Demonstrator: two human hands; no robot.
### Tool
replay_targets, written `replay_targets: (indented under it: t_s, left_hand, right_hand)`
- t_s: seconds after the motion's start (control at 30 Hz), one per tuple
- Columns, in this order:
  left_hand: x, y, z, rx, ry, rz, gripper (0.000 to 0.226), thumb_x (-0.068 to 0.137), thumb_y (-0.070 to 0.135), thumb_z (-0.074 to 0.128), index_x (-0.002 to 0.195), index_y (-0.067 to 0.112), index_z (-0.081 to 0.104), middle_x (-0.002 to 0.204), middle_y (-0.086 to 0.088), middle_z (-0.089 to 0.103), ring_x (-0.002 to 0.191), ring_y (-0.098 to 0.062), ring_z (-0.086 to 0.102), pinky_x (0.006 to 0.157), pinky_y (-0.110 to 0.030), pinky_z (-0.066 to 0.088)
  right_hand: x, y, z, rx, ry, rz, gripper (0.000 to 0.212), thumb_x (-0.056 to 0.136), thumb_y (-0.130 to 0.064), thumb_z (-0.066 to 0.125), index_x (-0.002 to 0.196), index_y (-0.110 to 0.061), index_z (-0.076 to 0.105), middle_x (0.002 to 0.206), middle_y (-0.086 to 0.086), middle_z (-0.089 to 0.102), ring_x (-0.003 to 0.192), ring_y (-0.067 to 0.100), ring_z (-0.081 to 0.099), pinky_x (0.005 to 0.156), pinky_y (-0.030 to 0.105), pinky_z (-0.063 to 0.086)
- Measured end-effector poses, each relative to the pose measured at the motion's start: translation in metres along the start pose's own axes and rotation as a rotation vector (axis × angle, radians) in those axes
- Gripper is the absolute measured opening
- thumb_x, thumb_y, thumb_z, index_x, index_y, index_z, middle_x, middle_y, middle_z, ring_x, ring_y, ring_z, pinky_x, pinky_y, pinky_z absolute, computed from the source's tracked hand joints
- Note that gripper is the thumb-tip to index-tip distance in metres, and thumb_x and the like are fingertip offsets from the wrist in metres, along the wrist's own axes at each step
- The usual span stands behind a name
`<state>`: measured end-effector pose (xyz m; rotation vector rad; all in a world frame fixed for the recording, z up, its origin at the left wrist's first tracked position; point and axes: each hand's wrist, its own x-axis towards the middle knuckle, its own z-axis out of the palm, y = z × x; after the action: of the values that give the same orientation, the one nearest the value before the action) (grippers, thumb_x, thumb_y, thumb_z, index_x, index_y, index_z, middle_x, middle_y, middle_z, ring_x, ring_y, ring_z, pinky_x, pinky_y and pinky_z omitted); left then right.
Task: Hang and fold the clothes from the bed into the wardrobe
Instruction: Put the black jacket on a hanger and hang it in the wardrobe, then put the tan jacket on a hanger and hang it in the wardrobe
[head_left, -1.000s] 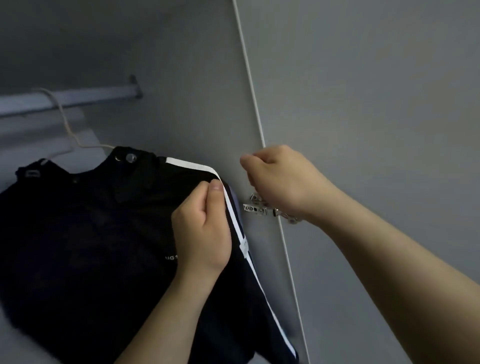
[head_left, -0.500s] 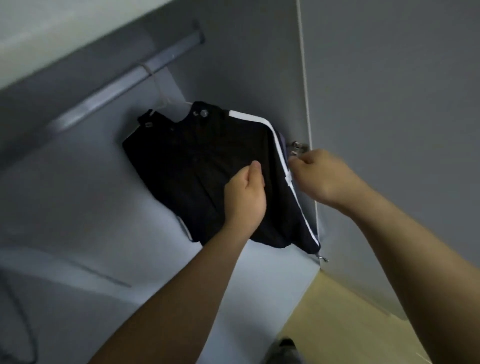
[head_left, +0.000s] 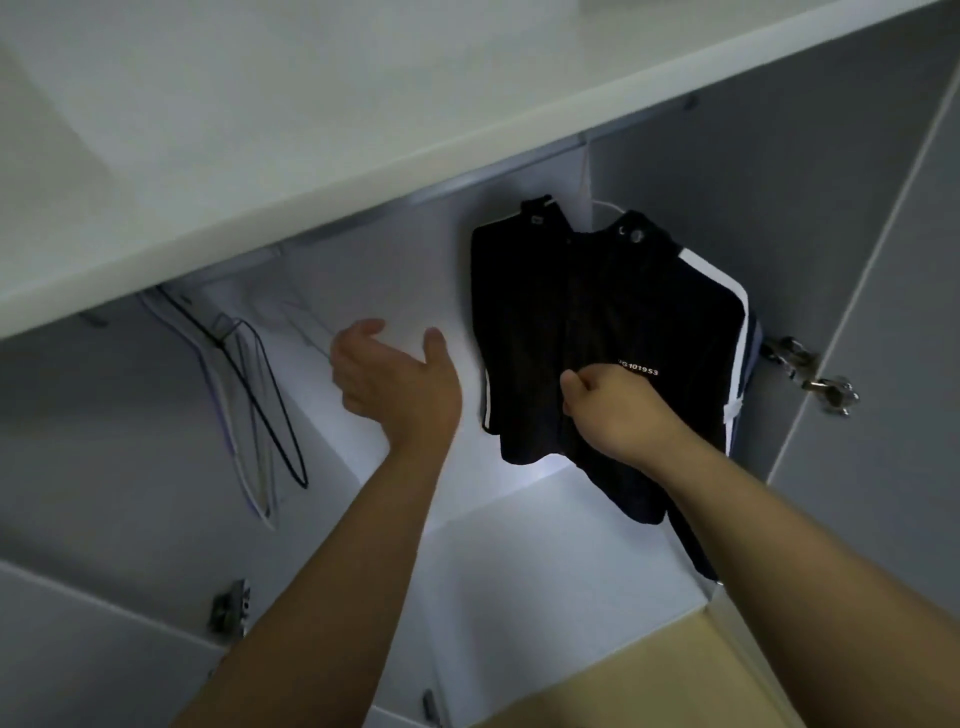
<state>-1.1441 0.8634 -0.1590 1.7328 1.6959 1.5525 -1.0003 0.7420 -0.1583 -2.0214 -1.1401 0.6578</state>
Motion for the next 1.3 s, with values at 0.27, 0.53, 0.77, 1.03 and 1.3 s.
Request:
replay_targets:
  t_s: [0.27, 0.53, 0.77, 1.03, 1.3]
  left_hand:
    - [0.082, -0.047, 0.013, -0.516, -0.36, -0.654, 0.058, 0.105, 0.029, 0.054, 0.154, 0.006, 0.034, 0.13, -0.008, 0.063, 0.104, -0.022, 0.068, 0.087, -0.03, 0.055]
    - [0.073, 0.004, 0.018, -0.662, -0.405, -0.47, 0.025, 0.103, 0.007, 0.048, 0.125, 0.008, 0.059, 0.091, 0.0, 0.076, 0.065, -0.004, 0.07, 0.069, -0.021, 0.054]
    - [0.024, 0.058, 0.023, -0.748, -0.651, -0.404, 0.024, 0.104, 0.009, 0.05, 0.127, 0.009, 0.057, 0.095, -0.001, 0.076, 0.076, -0.008, 0.075, 0.075, -0.026, 0.055]
    - [-0.071, 0.106, 0.047, -0.815, -1.122, -0.501, 0.017, 0.102, 0.004, 0.048, 0.116, 0.01, 0.054, 0.09, -0.005, 0.077, 0.082, -0.02, 0.077, 0.082, -0.034, 0.056]
    - [-0.213, 0.12, 0.047, -0.556, -1.771, -0.678, 0.017, 0.1, 0.006, 0.043, 0.101, 0.006, 0.06, 0.077, -0.004, 0.076, 0.062, -0.015, 0.072, 0.064, -0.026, 0.047]
  right_hand:
    - [0.024, -0.034, 0.029, -0.065, -0.077, -0.097, 0.041, 0.107, -0.037, 0.038, 0.099, -0.008, 0.065, 0.091, 0.006, 0.068, 0.084, 0.024, 0.064, 0.074, 0.032, 0.051]
    - [0.027, -0.044, 0.037, 0.079, 0.024, -0.297, 0.033, 0.105, -0.037, 0.049, 0.134, -0.023, 0.054, 0.119, -0.004, 0.058, 0.093, 0.011, 0.061, 0.073, 0.014, 0.049]
    - [0.004, -0.031, 0.01, 0.173, 0.243, -0.287, 0.027, 0.104, -0.03, 0.054, 0.131, -0.027, 0.052, 0.102, -0.007, 0.063, 0.081, 0.006, 0.063, 0.073, 0.027, 0.055]
    - [-0.05, 0.042, -0.046, 0.134, 0.668, 0.034, 0.007, 0.099, -0.032, 0.058, 0.098, -0.03, 0.064, 0.071, -0.012, 0.062, 0.065, 0.007, 0.06, 0.061, 0.028, 0.051]
    - [-0.179, 0.116, -0.075, -0.055, 0.845, 0.588, 0.014, 0.089, -0.032, 0.055, 0.09, -0.03, 0.069, 0.077, -0.01, 0.066, 0.075, 0.017, 0.062, 0.069, 0.032, 0.053]
